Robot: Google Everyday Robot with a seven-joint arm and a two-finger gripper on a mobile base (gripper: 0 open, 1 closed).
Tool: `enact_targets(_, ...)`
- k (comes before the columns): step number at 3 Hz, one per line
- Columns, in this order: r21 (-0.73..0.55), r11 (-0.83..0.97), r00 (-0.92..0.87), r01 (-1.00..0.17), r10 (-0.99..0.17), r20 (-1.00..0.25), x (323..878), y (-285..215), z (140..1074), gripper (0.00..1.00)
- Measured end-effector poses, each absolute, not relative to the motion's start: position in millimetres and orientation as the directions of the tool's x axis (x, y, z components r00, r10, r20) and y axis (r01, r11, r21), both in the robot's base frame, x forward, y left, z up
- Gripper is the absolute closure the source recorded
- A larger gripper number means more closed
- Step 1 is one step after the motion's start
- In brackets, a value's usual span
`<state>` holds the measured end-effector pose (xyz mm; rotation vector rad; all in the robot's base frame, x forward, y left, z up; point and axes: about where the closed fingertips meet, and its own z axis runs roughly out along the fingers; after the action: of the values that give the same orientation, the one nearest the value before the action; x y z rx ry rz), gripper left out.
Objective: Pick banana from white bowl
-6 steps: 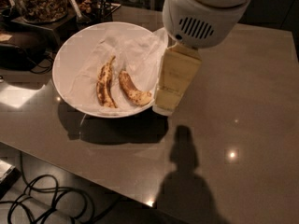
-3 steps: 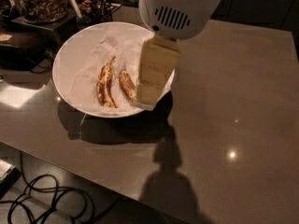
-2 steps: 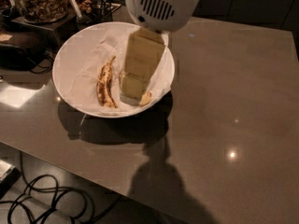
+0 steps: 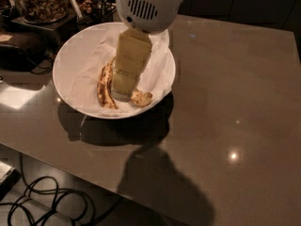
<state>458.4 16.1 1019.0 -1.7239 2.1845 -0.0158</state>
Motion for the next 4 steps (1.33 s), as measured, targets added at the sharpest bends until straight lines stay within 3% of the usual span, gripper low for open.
enact_targets(4, -0.059, 0.383, -0.35, -0.922, -0.889, -0.296, 503.3, 31.7, 978.8, 0.0)
